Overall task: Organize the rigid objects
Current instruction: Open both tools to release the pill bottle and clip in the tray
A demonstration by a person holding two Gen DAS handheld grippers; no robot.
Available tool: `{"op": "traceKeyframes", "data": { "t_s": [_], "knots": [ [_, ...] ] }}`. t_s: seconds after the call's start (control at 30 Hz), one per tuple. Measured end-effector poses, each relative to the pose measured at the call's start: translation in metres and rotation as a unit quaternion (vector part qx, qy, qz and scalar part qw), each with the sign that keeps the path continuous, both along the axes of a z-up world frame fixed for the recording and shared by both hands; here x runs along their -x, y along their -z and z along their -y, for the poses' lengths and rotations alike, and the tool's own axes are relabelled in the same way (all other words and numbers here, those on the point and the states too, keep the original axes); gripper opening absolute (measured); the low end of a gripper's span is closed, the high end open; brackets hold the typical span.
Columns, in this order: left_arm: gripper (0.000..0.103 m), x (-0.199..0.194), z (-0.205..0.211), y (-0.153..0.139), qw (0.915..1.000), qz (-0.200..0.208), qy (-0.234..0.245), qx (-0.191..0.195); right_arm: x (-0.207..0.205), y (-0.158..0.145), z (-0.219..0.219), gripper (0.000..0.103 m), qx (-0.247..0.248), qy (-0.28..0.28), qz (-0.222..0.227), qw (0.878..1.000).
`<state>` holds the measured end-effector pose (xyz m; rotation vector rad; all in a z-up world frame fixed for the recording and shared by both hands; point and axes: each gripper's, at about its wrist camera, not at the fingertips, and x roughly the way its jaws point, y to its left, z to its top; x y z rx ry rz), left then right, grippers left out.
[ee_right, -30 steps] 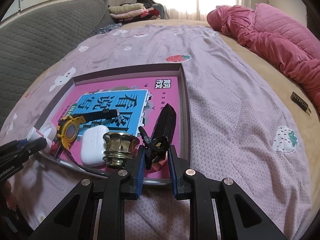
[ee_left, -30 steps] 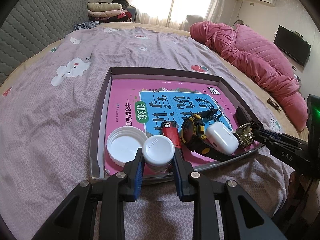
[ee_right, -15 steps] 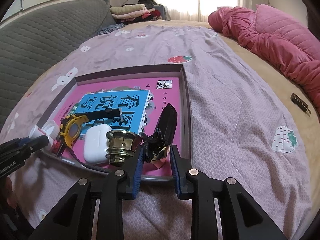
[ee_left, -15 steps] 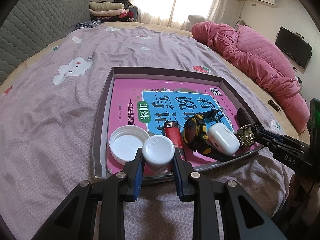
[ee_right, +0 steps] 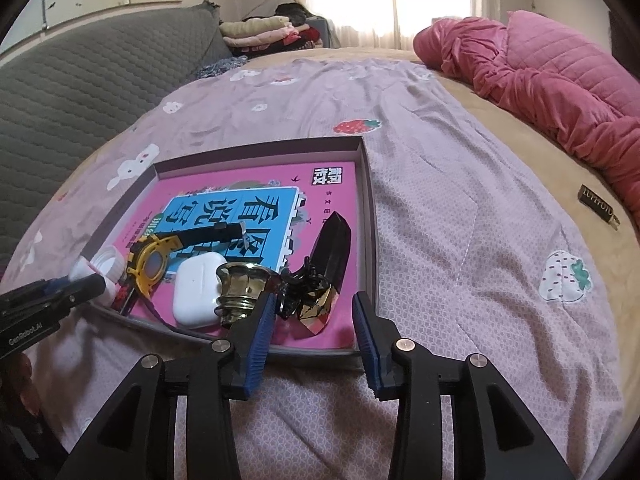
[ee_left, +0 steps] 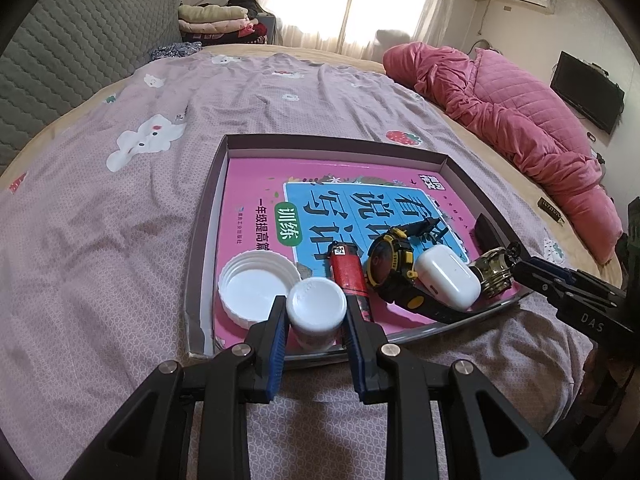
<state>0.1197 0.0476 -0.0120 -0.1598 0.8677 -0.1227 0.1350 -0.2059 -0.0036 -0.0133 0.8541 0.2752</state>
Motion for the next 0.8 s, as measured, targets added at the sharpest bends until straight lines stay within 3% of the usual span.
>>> {"op": "traceKeyframes", "data": {
  "t_s": [0.53,0.8],
  "knots": [
    [0.028,0.002,0.002,-0.004,0.9999,-0.001,-0.005,-0.011,0.007,-0.01,0.004,0.046,-0.011,0.005,0.018,1.0],
    [0.043,0.01,-0.001,-0.011,0.9998,0.012,-0.011,-0.012,0.018,-0.019,-0.004,0.055,-0.008,-0.013,0.045,0.999]
  ]
}}
